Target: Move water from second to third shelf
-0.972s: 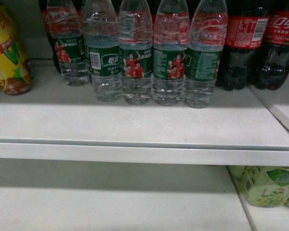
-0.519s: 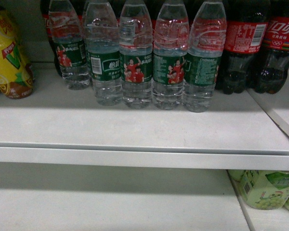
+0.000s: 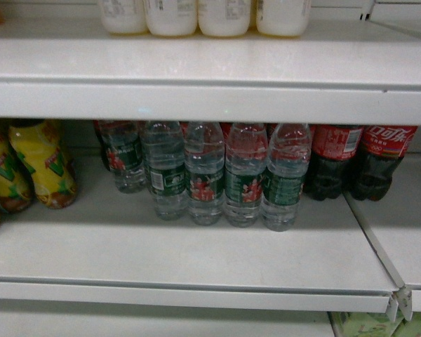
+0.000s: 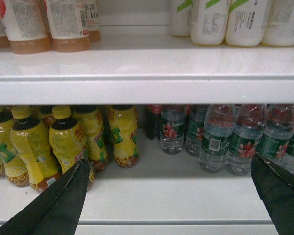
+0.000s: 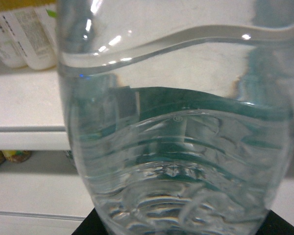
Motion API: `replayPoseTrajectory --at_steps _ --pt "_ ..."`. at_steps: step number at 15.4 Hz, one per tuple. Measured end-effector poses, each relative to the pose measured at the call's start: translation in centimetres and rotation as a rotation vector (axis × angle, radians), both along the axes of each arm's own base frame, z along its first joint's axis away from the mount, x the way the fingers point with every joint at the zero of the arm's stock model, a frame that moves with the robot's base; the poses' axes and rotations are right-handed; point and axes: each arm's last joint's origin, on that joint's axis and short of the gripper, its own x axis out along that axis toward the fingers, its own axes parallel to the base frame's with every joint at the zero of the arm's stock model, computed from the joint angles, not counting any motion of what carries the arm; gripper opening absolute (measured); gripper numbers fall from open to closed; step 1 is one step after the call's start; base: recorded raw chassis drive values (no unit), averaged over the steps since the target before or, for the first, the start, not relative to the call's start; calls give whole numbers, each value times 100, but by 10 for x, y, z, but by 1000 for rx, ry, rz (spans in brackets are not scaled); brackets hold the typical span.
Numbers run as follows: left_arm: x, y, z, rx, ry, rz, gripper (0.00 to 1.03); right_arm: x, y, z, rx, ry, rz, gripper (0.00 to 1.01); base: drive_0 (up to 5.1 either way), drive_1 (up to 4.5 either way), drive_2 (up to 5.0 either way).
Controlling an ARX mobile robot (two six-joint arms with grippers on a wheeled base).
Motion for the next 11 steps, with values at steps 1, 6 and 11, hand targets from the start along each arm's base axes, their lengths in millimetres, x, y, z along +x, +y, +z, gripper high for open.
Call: replayPoseTrajectory --at_steps 1,6,11 --pt "0 0 0 0 1 -1 98 0 0 0 1 -1 0 39 0 0 0" --pt "0 0 0 0 -2 0 98 0 0 4 6 -16 0 39 0 0 0" --pt "0 0 0 0 0 -1 98 0 0 4 3 -13 -6 39 -472 251 251"
